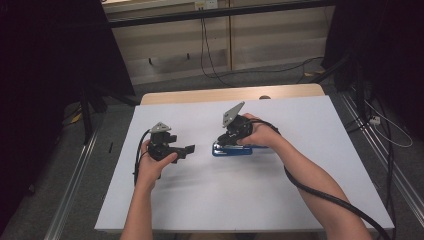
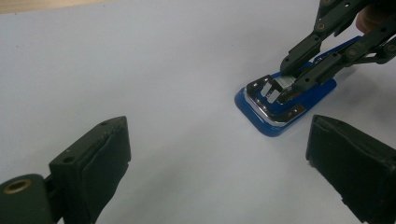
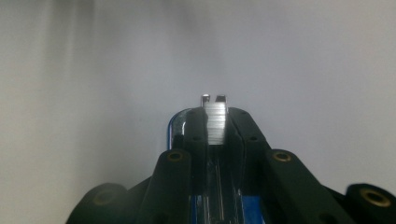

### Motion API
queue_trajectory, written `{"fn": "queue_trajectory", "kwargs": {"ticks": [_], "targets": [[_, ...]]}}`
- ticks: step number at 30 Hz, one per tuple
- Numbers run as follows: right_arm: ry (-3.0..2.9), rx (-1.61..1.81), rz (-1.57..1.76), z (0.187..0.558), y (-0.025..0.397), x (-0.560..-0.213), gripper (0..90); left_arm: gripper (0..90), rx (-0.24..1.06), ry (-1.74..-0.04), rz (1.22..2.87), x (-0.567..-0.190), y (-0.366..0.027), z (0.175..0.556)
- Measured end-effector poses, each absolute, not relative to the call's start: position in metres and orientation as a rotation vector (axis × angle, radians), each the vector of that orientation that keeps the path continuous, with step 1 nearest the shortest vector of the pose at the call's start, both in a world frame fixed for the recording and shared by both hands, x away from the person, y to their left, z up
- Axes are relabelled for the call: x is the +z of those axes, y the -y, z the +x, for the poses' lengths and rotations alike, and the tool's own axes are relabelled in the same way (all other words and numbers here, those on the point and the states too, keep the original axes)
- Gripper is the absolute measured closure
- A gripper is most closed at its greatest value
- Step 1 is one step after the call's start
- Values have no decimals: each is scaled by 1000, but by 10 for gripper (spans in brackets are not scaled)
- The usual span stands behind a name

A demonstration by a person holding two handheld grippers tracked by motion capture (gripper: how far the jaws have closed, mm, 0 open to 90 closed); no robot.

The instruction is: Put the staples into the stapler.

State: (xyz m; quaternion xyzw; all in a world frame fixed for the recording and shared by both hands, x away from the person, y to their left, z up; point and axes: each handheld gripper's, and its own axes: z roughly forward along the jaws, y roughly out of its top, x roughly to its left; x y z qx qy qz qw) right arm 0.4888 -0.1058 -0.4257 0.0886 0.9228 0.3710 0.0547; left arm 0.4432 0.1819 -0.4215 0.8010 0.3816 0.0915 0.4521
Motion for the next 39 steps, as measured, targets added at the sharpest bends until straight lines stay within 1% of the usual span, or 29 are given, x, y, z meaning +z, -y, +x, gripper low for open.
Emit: {"fn": "queue_trajectory", "kwargs": {"ticks": [26,32,36,39], "targets": [[-2812,1124,249,490,107,-425,790,67,221,-945,1974,-422,-181,443],[-2809,1132,268,489,107,-426,753,66,221,-945,1973,-422,-181,443],[-2803,1129,277,489,108,-426,750,66,223,-944,1977,-422,-181,444],[-2792,1146,283,489,109,-426,724,66,223,-944,1976,-422,-181,444]]}}
